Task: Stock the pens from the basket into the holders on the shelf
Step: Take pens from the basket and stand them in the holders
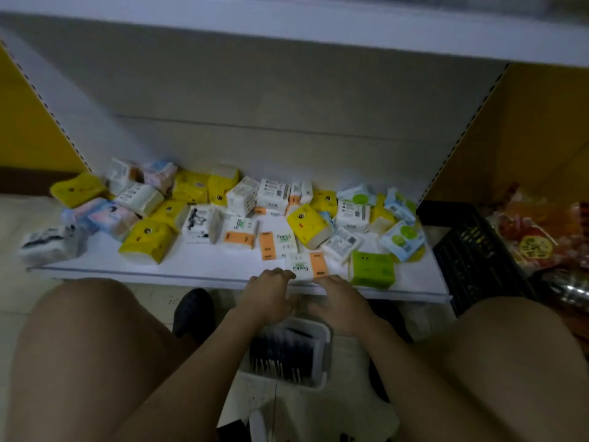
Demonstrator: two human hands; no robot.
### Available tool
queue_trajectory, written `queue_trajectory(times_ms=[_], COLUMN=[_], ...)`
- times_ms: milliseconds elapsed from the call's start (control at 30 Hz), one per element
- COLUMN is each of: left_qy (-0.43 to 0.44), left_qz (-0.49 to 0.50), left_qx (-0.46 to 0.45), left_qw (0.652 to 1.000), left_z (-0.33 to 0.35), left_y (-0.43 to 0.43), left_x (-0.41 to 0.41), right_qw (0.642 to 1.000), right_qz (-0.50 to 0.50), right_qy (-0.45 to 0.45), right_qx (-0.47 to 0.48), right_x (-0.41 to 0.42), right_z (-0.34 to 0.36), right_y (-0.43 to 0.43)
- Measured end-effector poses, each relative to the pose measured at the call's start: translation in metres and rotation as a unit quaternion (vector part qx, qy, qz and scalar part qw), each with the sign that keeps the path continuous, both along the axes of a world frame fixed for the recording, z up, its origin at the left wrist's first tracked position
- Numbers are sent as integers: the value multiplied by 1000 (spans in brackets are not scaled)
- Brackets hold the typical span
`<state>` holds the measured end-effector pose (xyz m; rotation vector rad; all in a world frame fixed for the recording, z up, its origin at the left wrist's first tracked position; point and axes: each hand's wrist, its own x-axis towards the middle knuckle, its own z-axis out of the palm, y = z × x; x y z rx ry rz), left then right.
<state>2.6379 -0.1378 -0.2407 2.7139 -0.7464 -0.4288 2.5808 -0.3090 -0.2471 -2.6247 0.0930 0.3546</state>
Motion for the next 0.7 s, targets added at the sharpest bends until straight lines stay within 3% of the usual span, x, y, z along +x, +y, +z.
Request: queue_trajectory(times_ms=[167,467,567,700], left_qy=[116,225,265,308], left_qz=[25,105,141,161], left_qx=[11,39,15,2], left_qw=[993,968,954,938], left_z=[-47,-115,-137,-168], left_y=[6,40,36,33], left_x=[-10,-4,-7,-5], right_qw=[998,970,954,954], right_qz=[-7,-59,-68,-85], right_qy=[59,218,279,273], right_qx=[-6,92,82,95], right_x=[-8,-13,-12,4], right_z=[-42,-105,-127,-147], right_y=[4,5,-2,2])
